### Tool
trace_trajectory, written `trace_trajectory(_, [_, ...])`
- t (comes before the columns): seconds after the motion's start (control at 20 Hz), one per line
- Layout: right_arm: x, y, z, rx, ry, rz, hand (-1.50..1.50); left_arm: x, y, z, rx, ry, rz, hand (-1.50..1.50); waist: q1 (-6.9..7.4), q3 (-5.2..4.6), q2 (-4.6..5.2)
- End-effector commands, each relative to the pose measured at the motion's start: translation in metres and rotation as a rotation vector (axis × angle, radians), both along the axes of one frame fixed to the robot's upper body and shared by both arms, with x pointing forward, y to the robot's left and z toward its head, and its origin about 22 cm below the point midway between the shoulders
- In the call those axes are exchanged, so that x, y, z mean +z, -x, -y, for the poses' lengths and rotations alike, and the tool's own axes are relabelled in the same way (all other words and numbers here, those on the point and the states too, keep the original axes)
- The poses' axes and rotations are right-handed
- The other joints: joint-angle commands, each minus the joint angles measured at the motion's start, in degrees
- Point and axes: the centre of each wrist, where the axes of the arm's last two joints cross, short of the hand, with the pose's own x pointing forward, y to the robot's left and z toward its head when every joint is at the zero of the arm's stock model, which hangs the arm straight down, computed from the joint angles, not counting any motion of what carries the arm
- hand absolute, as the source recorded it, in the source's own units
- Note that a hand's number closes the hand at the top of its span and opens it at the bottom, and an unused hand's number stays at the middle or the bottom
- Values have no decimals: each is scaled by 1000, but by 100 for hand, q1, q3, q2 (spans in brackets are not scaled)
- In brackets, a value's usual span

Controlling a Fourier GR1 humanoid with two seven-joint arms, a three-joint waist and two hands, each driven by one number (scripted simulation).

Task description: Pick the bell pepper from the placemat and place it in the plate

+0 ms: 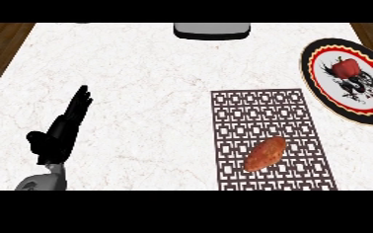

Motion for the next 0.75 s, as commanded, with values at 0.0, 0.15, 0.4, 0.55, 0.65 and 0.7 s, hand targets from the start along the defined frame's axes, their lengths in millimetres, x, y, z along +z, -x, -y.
trace_trajectory(0.0, [-5,41,22,39,19,25,-150,12,-15,5,-5,-2,3,0,9,14,24])
trace_trajectory(0.15, [-26,72,27,80,20,23,-150,2,-4,-10,1,-2,-1,0,-19,11,12])
trace_trajectory(0.4, [-34,82,28,100,69,-19,-150,-8,5,12,-5,3,0,0,41,15,16])
trace_trajectory(0.55, [-26,101,39,108,78,-32,-150,0,-2,14,-16,13,-2,0,12,25,24])
trace_trajectory(0.65, [-34,98,33,87,72,4,-150,17,-6,18,-26,-1,18,0,45,33,15])
trace_trajectory(0.7, [-21,93,38,60,101,-2,-150,-5,4,11,-17,1,-4,0,60,23,26])
